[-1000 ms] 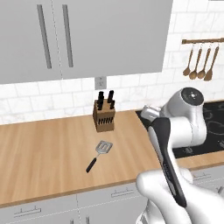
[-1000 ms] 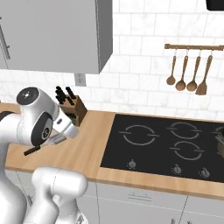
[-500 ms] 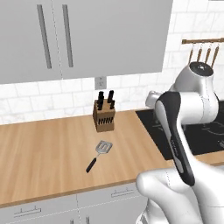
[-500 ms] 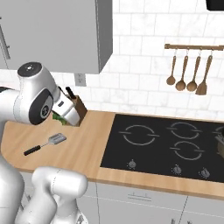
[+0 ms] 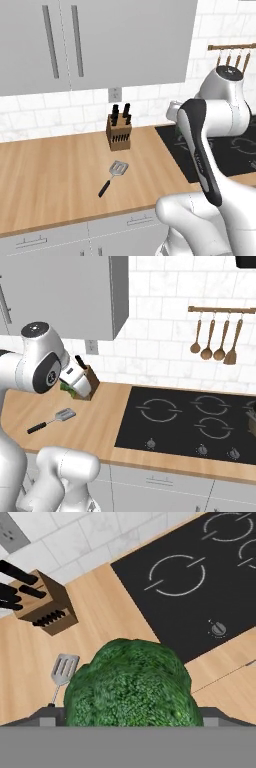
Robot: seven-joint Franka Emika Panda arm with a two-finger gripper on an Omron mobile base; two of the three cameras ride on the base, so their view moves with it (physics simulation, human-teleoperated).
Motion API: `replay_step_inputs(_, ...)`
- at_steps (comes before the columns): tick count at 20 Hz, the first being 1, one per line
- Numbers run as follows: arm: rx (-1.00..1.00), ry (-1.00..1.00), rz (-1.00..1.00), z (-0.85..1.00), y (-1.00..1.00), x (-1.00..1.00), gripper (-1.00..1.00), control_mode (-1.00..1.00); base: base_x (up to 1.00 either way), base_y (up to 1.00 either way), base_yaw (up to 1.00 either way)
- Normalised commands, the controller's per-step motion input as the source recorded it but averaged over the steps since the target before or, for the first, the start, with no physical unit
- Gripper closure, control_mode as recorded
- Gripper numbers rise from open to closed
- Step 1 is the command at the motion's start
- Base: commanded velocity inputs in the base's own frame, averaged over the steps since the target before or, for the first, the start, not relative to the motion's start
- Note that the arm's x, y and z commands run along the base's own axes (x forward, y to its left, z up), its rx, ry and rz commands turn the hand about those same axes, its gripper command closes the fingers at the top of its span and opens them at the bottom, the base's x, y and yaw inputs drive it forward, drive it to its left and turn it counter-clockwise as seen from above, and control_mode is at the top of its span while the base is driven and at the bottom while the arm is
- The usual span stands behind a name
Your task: Put the broccoli and lemon wedge in the pot. Retrieve the spatula and lightly stir the vegetables in the pot.
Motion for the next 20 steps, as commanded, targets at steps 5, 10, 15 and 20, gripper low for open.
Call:
replay_step_inputs(5, 0.00, 0.00, 0.00, 0.00, 0.00, 0.00, 1.00, 1.00, -0.02, -0.78, -0.01)
replay_step_inputs(10, 0.00, 0.00, 0.00, 0.00, 0.00, 0.00, 1.00, 1.00, 0.12, -1.00, -0.02)
replay_step_inputs(15, 0.00, 0.00, 0.00, 0.00, 0.00, 0.00, 1.00, 1.00, 0.31, -1.00, 0.00)
replay_step_inputs(20, 0.00, 0.00, 0.00, 0.00, 0.00, 0.00, 1.00, 1.00, 0.36, -1.00, 0.00)
